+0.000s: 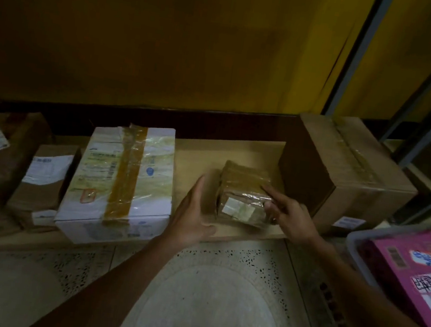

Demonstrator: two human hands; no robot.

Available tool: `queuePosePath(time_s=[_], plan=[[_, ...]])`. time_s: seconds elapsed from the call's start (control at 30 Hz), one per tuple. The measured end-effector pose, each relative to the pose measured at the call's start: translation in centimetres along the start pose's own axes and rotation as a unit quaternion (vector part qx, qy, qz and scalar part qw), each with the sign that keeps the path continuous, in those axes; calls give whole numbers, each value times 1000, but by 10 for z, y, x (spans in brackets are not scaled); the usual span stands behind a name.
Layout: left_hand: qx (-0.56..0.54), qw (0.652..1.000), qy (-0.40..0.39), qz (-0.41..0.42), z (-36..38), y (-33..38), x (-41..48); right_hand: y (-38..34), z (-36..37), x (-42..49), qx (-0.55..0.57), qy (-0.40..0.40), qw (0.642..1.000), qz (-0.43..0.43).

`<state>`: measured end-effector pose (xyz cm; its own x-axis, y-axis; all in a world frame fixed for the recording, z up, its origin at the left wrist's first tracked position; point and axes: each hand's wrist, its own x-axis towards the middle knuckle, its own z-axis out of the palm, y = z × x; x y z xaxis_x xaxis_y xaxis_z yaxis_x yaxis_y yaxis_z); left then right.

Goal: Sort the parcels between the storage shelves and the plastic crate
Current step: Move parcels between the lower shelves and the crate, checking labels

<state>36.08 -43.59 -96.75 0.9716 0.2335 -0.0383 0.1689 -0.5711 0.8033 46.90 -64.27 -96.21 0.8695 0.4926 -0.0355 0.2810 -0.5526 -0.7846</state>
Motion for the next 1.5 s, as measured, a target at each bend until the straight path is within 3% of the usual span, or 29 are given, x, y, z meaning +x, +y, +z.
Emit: queuePosePath(time_s=[0.13,0.3,0.4,0.53,0.63,0.77,0.97,1.2,1.33,1.5], plan=[[-36,999,7,29,3,7,-9,-26,-23,-5,94,-57,993,33],[-213,976,43,-5,4,32,-20,-51,-21,-21,163,-13,984,75],[-247,963,101,-49,-2,39,-19,-55,-15,-31,232,-17,971,48],[-232,950,179,-106,0,46,-24,-65,1,-39,209,-17,978,1],[-255,945,179,-102,2,44,-27,-60,8,-41,238,9,971,-11],[-276,954,105,-43,5,44,-30,-51,6,-48,315,49,948,5],[-275,961,-6,32,25,73,-26,-46,-9,-76,318,130,939,11],[-338,934,-93,70,74,125,-38,-33,-62,-141,219,245,944,22],[-366,908,-180,92,109,169,-48,-17,-107,-199,180,347,917,80],[-366,878,-291,99,155,220,-69,5,-172,-262,165,328,919,140]])
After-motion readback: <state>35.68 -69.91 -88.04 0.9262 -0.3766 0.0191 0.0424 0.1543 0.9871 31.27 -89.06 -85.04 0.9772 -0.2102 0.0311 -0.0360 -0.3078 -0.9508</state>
